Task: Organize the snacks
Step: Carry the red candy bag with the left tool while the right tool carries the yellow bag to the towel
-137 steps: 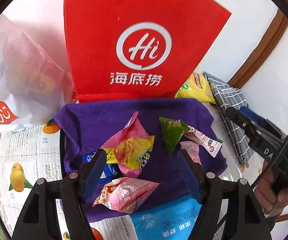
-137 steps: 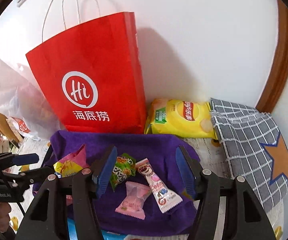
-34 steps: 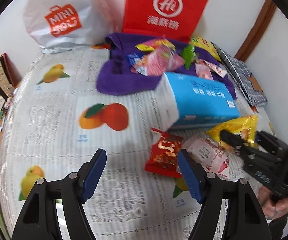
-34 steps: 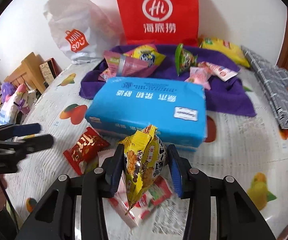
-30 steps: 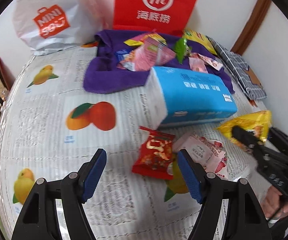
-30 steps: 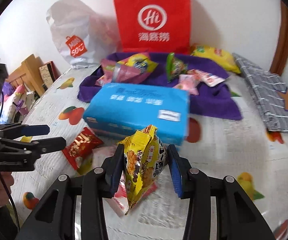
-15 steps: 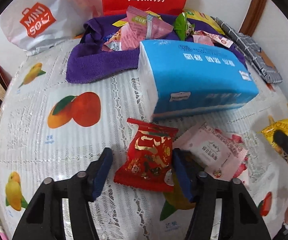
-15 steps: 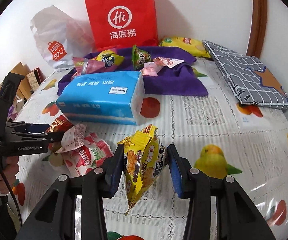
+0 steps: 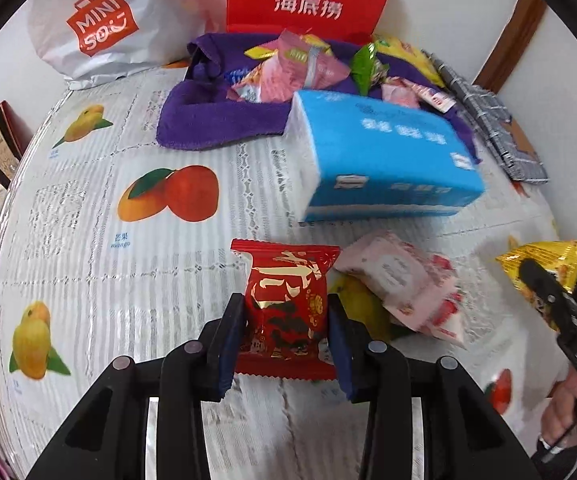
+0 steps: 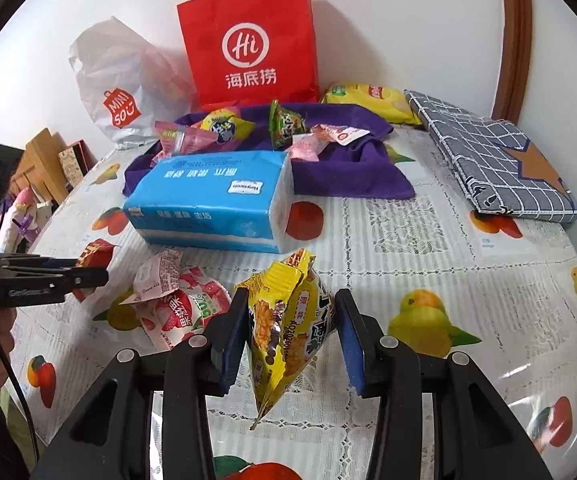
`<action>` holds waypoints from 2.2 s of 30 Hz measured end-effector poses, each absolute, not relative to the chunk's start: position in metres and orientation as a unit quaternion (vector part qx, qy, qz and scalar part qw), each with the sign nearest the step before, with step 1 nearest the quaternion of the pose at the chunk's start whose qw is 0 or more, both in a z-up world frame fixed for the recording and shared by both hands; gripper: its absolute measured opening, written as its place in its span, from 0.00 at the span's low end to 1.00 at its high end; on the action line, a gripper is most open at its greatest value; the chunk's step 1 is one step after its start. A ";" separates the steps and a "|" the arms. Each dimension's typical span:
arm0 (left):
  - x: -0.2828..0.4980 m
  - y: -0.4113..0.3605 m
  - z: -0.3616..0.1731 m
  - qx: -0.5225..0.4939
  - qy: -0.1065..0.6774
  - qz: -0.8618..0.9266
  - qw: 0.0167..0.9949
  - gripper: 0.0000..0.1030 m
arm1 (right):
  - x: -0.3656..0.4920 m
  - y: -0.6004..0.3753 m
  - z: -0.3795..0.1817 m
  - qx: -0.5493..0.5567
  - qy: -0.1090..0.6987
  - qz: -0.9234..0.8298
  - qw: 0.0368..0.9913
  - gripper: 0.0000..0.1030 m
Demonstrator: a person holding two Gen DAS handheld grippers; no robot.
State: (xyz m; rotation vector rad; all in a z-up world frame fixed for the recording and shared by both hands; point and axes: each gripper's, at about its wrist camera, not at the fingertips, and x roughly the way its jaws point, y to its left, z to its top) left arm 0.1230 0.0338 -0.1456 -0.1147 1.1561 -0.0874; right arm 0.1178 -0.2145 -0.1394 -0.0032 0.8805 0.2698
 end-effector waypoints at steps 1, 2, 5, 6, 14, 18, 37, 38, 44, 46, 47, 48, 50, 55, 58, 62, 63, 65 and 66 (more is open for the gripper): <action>0.120 0.033 -0.142 -0.056 0.544 -0.043 0.836 0.37 | 0.117 -0.216 -0.138 0.002 0.424 0.129 0.896 0.41; 0.117 0.032 -0.137 -0.056 0.540 -0.045 0.838 0.37 | 0.116 -0.218 -0.135 0.005 0.423 0.128 0.897 0.41; 0.107 0.028 -0.125 -0.052 0.531 -0.049 0.845 0.37 | 0.114 -0.221 -0.129 0.012 0.420 0.125 0.899 0.41; 0.104 0.027 -0.121 -0.052 0.526 -0.050 0.847 0.37 | 0.114 -0.223 -0.127 0.015 0.419 0.124 0.899 0.41; 0.086 0.018 -0.096 -0.047 0.507 -0.059 0.859 0.37 | 0.107 -0.230 -0.105 0.026 0.401 0.119 0.908 0.41; 0.082 0.016 -0.083 -0.042 0.496 -0.059 0.865 0.37 | 0.106 -0.230 -0.094 0.027 0.392 0.121 0.912 0.41; 0.083 0.032 -0.025 -0.030 0.450 -0.036 0.892 0.37 | 0.119 -0.231 -0.049 0.004 0.358 0.123 0.926 0.41; 0.083 0.033 -0.024 -0.030 0.449 -0.035 0.893 0.37 | 0.120 -0.232 -0.049 0.004 0.358 0.122 0.926 0.41; 0.088 0.040 -0.019 -0.023 0.447 -0.029 0.894 0.37 | 0.126 -0.242 -0.047 0.013 0.364 0.126 0.923 0.41; 0.090 0.043 -0.019 -0.024 0.449 -0.029 0.893 0.37 | 0.129 -0.246 -0.045 0.013 0.368 0.121 0.922 0.41; 0.090 0.044 -0.019 -0.026 0.449 -0.027 0.893 0.37 | 0.129 -0.249 -0.043 0.011 0.368 0.117 0.922 0.41; 0.090 0.045 -0.020 -0.025 0.449 -0.025 0.893 0.37 | 0.128 -0.251 -0.040 0.012 0.364 0.115 0.924 0.41; 0.089 0.046 -0.021 -0.020 0.450 -0.024 0.892 0.37 | 0.124 -0.256 -0.033 0.007 0.356 0.116 0.927 0.41; 0.089 0.056 -0.023 -0.017 0.458 -0.010 0.889 0.37 | 0.119 -0.268 -0.022 -0.002 0.352 0.108 0.930 0.41; 0.090 0.065 -0.020 -0.021 0.459 0.001 0.888 0.37 | 0.120 -0.271 -0.018 -0.005 0.353 0.095 0.931 0.41; 0.091 0.072 -0.017 -0.024 0.458 0.008 0.889 0.37 | 0.123 -0.268 -0.014 -0.005 0.354 0.097 0.930 0.41; 0.091 0.073 -0.015 -0.024 0.454 0.006 0.891 0.37 | 0.124 -0.265 -0.013 -0.010 0.354 0.099 0.930 0.41; 0.092 0.072 -0.013 -0.022 0.449 0.000 0.893 0.37 | 0.125 -0.257 -0.013 -0.022 0.353 0.108 0.929 0.41; 0.094 0.071 -0.013 -0.021 0.448 0.000 0.894 0.37 | 0.127 -0.253 -0.013 -0.029 0.354 0.110 0.928 0.41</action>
